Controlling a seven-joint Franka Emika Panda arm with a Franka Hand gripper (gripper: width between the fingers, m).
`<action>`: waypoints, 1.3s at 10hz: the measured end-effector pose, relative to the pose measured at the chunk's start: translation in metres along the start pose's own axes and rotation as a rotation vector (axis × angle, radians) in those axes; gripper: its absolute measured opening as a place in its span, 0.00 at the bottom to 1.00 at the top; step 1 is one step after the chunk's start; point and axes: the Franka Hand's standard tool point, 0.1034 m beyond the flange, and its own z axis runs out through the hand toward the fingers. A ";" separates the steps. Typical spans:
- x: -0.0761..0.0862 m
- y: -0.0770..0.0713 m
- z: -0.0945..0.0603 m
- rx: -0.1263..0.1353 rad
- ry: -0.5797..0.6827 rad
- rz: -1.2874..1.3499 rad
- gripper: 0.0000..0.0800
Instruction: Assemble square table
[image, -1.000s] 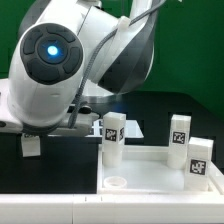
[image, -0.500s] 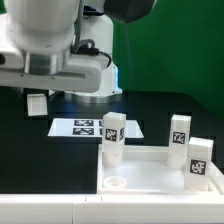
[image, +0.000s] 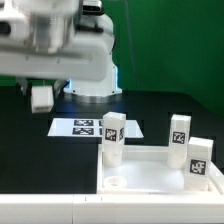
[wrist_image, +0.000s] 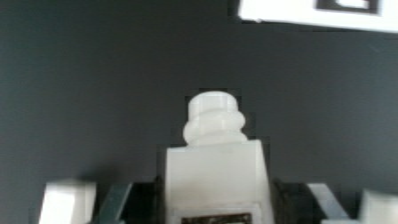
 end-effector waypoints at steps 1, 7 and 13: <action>0.018 0.004 -0.026 -0.011 0.133 -0.012 0.35; 0.035 -0.017 -0.033 -0.067 0.485 0.001 0.35; 0.067 -0.051 -0.066 -0.108 0.773 0.049 0.35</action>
Offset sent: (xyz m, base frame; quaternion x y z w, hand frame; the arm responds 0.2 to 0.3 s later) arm 0.0000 0.0000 0.0000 0.0000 0.1938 0.0000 0.9810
